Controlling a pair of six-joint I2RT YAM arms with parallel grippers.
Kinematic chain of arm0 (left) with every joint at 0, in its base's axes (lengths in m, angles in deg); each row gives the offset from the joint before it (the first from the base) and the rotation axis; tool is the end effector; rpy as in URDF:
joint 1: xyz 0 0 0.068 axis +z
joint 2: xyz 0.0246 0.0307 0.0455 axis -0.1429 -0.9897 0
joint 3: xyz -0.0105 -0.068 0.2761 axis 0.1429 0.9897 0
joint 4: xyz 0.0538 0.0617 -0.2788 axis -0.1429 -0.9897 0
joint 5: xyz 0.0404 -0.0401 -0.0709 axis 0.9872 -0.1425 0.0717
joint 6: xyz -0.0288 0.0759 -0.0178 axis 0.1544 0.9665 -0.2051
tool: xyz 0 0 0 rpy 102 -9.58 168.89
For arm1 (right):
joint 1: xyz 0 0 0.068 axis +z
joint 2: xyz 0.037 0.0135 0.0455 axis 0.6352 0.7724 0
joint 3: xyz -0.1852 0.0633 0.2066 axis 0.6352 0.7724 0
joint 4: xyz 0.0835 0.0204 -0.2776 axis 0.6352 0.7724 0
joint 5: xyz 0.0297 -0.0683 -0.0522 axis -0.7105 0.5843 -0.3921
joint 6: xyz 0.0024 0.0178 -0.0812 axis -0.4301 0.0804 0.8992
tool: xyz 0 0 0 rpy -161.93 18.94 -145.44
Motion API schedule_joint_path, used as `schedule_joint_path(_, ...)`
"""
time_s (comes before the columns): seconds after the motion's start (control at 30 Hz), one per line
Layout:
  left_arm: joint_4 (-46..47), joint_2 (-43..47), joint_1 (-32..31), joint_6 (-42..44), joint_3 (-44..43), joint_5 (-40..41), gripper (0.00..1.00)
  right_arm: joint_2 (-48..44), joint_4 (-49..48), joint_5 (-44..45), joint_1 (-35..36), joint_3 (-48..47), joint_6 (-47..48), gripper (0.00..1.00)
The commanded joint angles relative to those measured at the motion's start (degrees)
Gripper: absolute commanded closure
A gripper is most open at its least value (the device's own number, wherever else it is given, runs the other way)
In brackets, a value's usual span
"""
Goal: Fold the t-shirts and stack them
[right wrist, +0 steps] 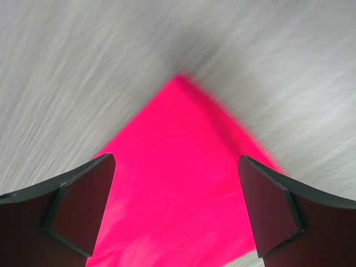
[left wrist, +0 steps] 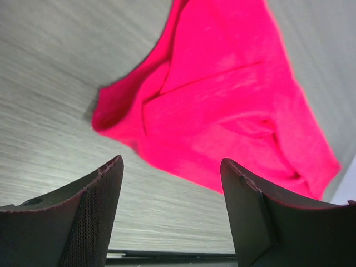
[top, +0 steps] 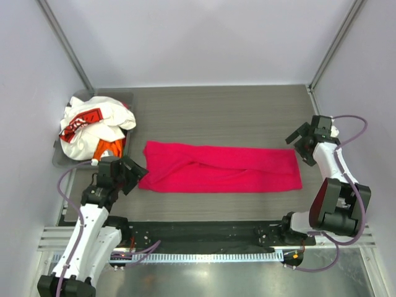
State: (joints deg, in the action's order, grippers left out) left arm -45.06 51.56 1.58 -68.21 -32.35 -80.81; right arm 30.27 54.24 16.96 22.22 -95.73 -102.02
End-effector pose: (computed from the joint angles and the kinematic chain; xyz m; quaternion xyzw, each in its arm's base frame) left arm 0.1834 -0.0248 0.1920 -0.3675 0.8547 -0.2041 0.3047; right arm 0.3061 -0.1011 0.1950 0.4204 0.8572 0.0025 0.2973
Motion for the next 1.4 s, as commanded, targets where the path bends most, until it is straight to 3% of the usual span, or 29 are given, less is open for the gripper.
schedule_joint_path(0.0,2.75,0.08,0.04,-0.37,-2.62,2.24,0.28,-2.59,-3.03,-4.07,7.42,-2.35,0.86,0.02)
schedule_joint_path(0.17,13.27,-13.87,-3.37,0.34,-3.85,2.15,0.36,3.38,-5.41,-6.36,16.33,-1.22,1.57,0.04)
schedule_joint_path(0.3,17.34,-32.74,-12.42,0.60,-9.46,5.83,0.39,8.13,-4.02,-2.52,17.21,-0.16,1.57,0.05)
schedule_joint_path(0.43,20.77,-44.01,-16.48,-0.80,-13.25,7.95,0.39,9.98,-2.34,1.63,17.21,1.77,1.49,0.05)
schedule_joint_path(0.57,18.94,-54.66,-16.57,-0.72,-18.87,10.14,0.42,12.79,0.91,0.16,19.76,4.84,-1.15,0.05)
schedule_joint_path(0.77,13.76,-72.91,-16.57,0.86,-34.33,13.22,0.42,9.99,1.27,-6.77,22.92,13.53,-7.99,0.06)
schedule_joint_path(0.87,7.44,-81.46,-16.48,1.74,-48.55,13.31,0.41,4.29,0.21,-10.39,27.92,19.33,-13.70,0.06)
schedule_joint_path(0.97,-1.15,-95.08,-16.31,2.36,-69.80,11.13,0.41,-3.09,-2.77,-13.47,41.69,22.42,-27.04,0.04)
schedule_joint_path(1.0,-3.29,-102.94,-16.31,3.14,-82.91,9.64,0.41,-4.41,-5.74,-14.43,46.78,22.52,-33.87,0.04)
schedule_joint_path(1.03,-5.31,-106.50,-16.31,3.93,-90.01,7.45,0.41,-5.04,-6.72,-14.79,54.84,22.08,-37.16,0.03)
schedule_joint_path(1.07,-9.33,-110.54,-16.57,5.86,-97.38,3.86,0.38,-4.87,-6.99,-14.97,58.92,19.64,-39.37,0.02)
schedule_joint_path(1.1,-11.37,-113.71,-16.66,7.18,-112.34,0.51,0.37,-4.69,-6.47,-14.80,62.35,17.70,-40.87,0.02)
schedule_joint_path(1.17,-12.45,-119.63,-17.27,10.52,-127.52,-6.17,0.33,-4.52,-3.58,-11.91,70.80,11.20,-42.90,0.00)
schedule_joint_path(1.2,-12.01,-119.03,-17.53,13.23,-128.48,-5.94,0.30,-4.69,-0.70,-10.76,72.48,9.18,-42.99,0.00)
schedule_joint_path(1.27,-5.71,-103.91,-17.71,16.33,-117.03,-4.89,0.23,-5.22,2.93,-8.03,74.69,4.43,-41.42,0.00)
schedule_joint_path(1.3,-2.46,-103.82,-17.71,17.21,-111.32,-4.01,0.21,-5.31,3.72,-7.07,74.78,3.02,-41.41,0.00)
schedule_joint_path(1.37,4.32,-91.20,-17.71,18.96,-99.72,-1.99,0.08,-4.87,6.78,-1.65,74.78,-1.44,-37.47,0.00)
